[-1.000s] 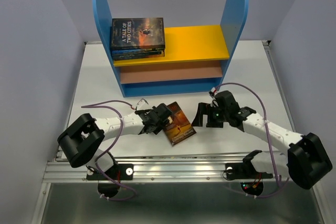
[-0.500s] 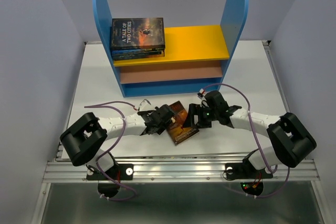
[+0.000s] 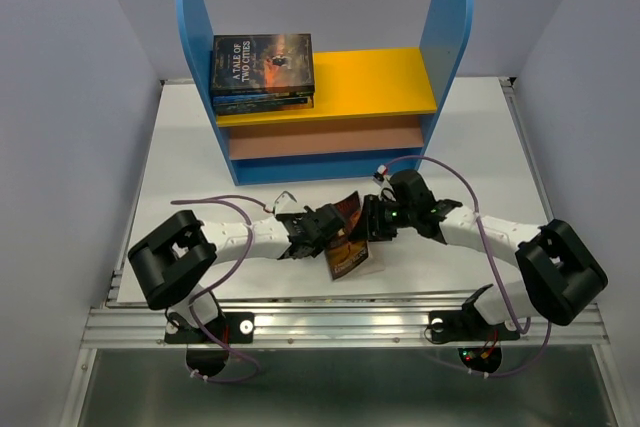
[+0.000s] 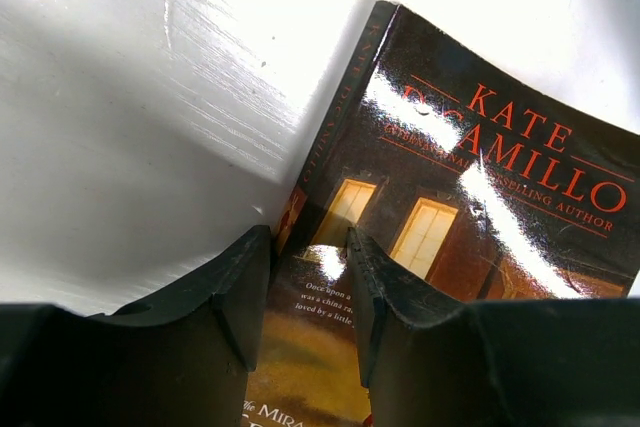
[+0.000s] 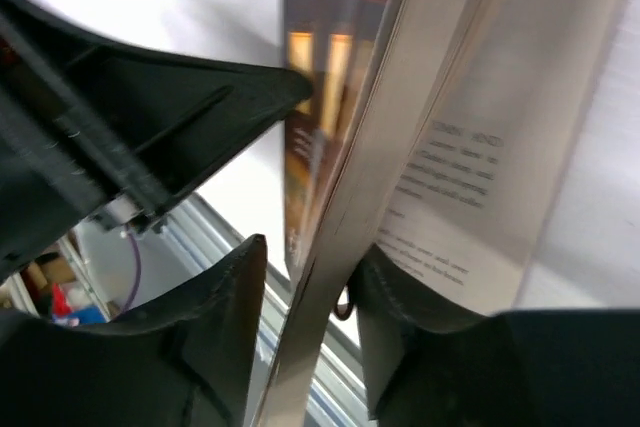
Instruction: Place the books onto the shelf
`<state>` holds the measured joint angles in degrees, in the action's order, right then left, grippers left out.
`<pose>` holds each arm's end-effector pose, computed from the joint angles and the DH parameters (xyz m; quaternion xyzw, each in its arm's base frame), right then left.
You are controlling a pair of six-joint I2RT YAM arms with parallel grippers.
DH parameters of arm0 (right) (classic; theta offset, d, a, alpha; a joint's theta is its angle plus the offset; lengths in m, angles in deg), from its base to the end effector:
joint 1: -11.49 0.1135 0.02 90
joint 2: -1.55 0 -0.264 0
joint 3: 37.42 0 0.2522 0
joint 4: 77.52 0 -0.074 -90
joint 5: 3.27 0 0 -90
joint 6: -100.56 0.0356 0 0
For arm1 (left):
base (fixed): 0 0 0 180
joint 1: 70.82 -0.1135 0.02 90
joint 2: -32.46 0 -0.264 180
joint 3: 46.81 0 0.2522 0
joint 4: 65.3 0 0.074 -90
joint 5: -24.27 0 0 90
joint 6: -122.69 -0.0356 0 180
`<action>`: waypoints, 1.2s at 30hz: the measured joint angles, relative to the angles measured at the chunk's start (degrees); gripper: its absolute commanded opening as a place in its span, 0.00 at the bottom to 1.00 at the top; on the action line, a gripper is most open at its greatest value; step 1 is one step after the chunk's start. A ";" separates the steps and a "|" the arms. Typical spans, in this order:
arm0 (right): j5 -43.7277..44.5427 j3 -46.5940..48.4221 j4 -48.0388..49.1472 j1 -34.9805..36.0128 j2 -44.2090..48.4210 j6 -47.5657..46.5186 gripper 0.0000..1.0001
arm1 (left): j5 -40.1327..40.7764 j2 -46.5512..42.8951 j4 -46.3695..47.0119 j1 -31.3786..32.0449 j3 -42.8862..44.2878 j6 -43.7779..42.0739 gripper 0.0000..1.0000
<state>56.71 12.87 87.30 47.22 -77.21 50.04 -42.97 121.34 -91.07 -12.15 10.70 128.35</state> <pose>0.2056 0.1698 0.1799 -0.0728 0.8908 0.4206 0.1559 0.1616 -0.2390 0.1564 -0.3512 0.8740 -0.2283 0.2461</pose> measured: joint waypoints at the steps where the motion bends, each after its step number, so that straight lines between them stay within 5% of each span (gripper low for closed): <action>1: 0.63 0.22 -0.57 0.00 -0.35 -0.20 0.33 | 0.15 0.24 -0.42 0.13 0.35 0.17 0.46; 8: 7.23 2.67 -8.50 0.07 -1.29 -0.44 0.19 | 0.15 0.00 -1.25 0.50 0.52 2.16 0.52; 11: 8.55 3.45 -10.40 0.39 -0.98 -0.90 0.14 | -0.13 -1.27 -2.34 0.90 -0.02 2.34 0.81; 14: 8.92 3.72 -11.32 0.42 0.00 -1.64 0.14 | -0.02 -4.15 -2.75 1.29 -1.03 0.87 0.99; 18: 9.14 4.35 -13.05 0.42 2.80 -2.64 0.14 | 0.87 -11.58 -1.81 1.36 -4.07 -4.17 0.99; 27: 6.64 13.35 -17.44 0.42 13.03 -3.28 0.15 | -1.20 -33.55 12.61 1.40 -9.70 -37.38 0.99; 36: 9.27 28.13 -27.80 -1.60 18.86 -5.16 0.16 | -16.37 -38.38 20.87 1.73 10.95 -91.30 0.99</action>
<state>65.98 41.00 59.50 45.62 -58.35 44.88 -59.34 82.96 -70.20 -10.42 21.65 37.05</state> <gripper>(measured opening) 0.245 0.989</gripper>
